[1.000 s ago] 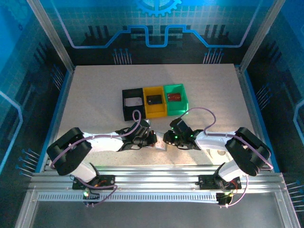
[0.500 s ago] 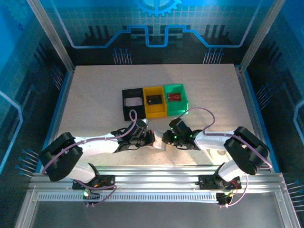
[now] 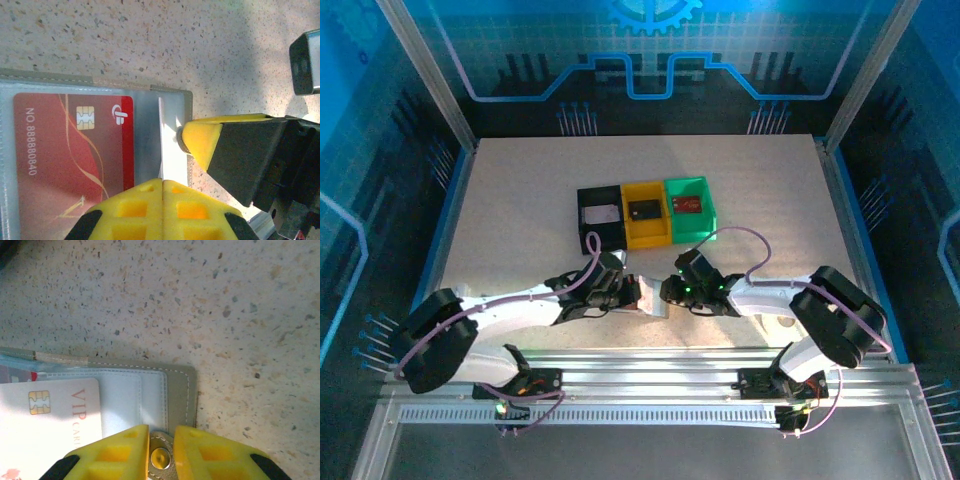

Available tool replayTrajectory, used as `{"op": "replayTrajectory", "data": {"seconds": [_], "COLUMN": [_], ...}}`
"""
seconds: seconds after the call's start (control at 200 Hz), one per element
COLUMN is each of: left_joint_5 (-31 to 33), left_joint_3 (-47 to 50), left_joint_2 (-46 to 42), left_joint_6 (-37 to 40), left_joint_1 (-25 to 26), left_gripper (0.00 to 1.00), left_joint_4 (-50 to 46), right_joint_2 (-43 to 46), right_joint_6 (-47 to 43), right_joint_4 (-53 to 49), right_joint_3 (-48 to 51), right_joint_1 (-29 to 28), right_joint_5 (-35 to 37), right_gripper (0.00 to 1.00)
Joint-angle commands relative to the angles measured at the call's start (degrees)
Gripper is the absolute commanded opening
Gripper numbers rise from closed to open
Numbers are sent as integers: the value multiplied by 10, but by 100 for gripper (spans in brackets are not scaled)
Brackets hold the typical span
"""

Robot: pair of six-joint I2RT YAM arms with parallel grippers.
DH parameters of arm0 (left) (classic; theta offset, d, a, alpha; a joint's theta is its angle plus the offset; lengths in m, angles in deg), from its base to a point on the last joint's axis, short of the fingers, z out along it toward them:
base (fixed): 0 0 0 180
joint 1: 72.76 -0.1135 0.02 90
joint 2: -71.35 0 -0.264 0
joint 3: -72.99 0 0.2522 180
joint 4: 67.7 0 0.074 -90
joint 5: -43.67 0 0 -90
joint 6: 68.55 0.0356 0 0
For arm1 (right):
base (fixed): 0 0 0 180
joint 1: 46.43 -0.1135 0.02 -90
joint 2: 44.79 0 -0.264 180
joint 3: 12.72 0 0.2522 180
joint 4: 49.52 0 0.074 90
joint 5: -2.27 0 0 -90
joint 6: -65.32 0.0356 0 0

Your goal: Take the credit cards out of the card holder

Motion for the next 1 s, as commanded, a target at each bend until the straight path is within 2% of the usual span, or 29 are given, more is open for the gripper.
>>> {"op": "replayTrajectory", "data": {"seconds": [0.0, 0.805, 0.995], "left_joint_5": [11, 26, 26], "left_joint_3": [11, 21, 31], "left_joint_2": [-27, -107, -140], "left_joint_6": [15, 19, 5], "left_joint_1": [-4, -23, -23], "left_gripper": [0, 0, 0], "left_joint_4": [-17, -70, -65], "right_joint_2": [-37, 14, 71], "right_joint_6": [3, -21, -46], "right_joint_4": [-70, -54, -56], "right_joint_3": [30, 50, 54], "right_joint_1": [-14, -18, -18], "right_joint_5": [-3, -14, -13], "right_gripper": [22, 21, 24]}}
